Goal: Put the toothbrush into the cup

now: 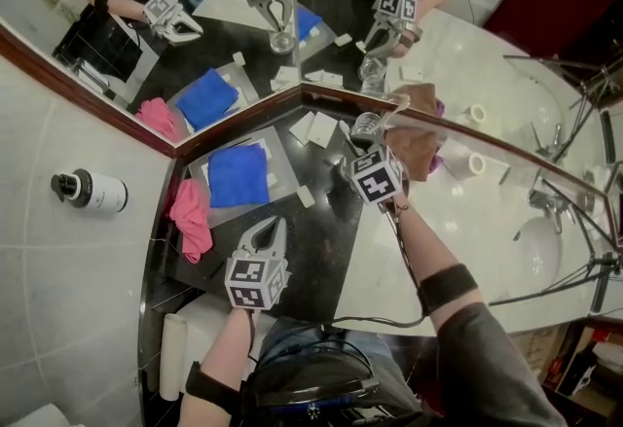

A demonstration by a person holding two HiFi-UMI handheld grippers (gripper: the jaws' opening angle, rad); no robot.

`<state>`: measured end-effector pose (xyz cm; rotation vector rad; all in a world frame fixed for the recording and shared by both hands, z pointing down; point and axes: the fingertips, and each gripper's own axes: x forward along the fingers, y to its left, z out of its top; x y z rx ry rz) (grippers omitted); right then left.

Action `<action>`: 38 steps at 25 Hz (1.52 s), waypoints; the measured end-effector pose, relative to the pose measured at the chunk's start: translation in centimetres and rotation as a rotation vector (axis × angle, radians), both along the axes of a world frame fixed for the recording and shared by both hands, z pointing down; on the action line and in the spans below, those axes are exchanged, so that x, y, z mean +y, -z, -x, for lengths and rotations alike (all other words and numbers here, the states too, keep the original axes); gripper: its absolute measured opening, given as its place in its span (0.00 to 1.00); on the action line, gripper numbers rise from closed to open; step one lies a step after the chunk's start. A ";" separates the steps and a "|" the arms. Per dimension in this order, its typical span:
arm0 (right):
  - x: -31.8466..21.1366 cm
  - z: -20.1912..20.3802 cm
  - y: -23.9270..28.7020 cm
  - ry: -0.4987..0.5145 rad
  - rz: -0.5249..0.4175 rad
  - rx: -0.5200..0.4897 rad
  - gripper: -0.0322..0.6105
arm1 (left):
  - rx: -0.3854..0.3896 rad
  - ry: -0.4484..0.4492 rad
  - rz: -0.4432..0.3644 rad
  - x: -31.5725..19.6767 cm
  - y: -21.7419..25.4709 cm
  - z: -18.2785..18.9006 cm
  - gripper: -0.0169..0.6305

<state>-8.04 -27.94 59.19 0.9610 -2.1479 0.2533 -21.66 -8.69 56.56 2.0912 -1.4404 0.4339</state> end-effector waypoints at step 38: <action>18.0 -7.1 6.5 0.225 -0.145 0.276 0.12 | -0.009 -0.112 -0.094 2.6 5.8 -7.8 0.03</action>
